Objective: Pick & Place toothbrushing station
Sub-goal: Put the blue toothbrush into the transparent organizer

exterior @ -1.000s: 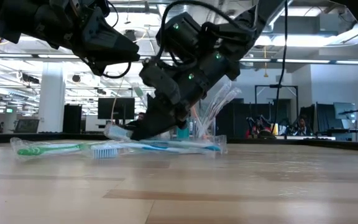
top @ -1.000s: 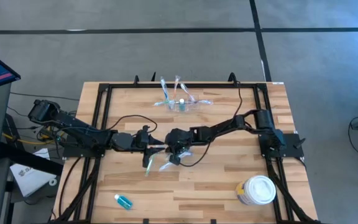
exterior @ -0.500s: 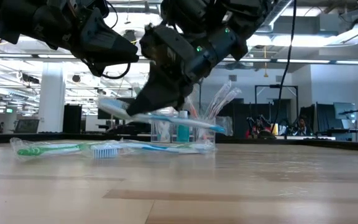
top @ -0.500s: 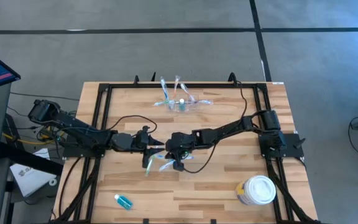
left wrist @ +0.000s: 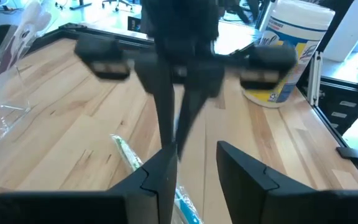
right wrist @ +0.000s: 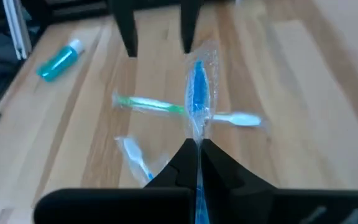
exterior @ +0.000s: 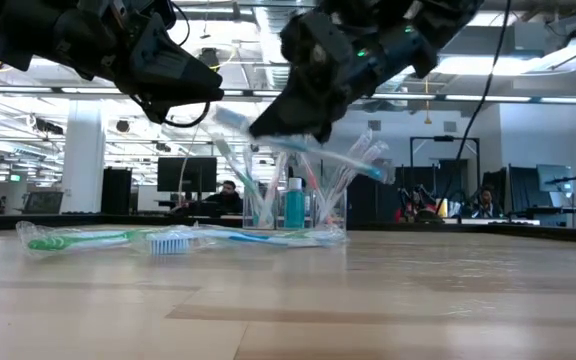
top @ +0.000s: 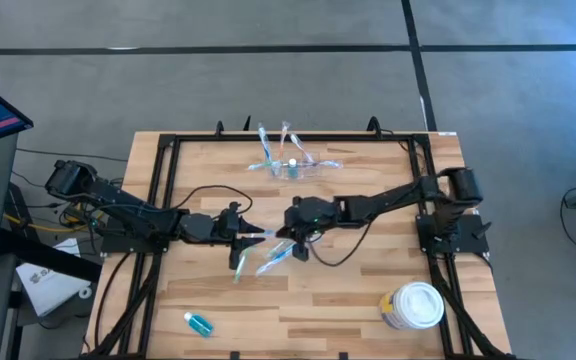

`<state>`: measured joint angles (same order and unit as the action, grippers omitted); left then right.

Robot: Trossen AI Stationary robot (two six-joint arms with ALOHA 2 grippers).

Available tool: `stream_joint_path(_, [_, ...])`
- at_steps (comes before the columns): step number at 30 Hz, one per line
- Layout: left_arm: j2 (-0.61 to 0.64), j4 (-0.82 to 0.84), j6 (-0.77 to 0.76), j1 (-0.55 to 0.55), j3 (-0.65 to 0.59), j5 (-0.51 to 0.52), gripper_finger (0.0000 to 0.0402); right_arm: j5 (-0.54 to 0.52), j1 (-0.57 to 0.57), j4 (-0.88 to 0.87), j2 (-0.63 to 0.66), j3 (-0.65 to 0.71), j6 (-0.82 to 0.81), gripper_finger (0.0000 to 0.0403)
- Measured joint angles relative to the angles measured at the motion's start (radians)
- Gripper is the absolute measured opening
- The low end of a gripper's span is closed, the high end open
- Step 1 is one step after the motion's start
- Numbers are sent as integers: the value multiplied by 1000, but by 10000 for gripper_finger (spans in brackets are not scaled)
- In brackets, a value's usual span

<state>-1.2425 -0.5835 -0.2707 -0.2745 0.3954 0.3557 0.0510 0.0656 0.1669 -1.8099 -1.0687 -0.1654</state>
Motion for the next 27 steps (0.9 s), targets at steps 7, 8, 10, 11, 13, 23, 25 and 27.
stream_joint_path(7, [0,-6,0,0,0,0,106,-3,-43,66,106,83,8,0])
stream_joint_path(8, [0,-7,0,0,0,0,106,-7,-51,65,121,87,14,0])
stream_joint_path(10, [0,-8,0,0,0,0,106,-23,-64,62,145,92,24,0])
stream_joint_path(11, [0,-8,0,0,0,0,106,-27,-71,62,154,92,33,0])
stream_joint_path(13, [0,-8,0,0,0,0,106,-33,-85,57,172,92,43,0])
stream_joint_path(23, [0,-8,0,0,1,-1,106,-47,-155,100,196,92,88,0])
stream_joint_path(25, [0,-8,0,0,1,-1,106,-27,-167,123,196,92,95,0])
stream_joint_path(27, [0,-8,0,0,1,-1,106,-25,-177,143,196,92,100,0])
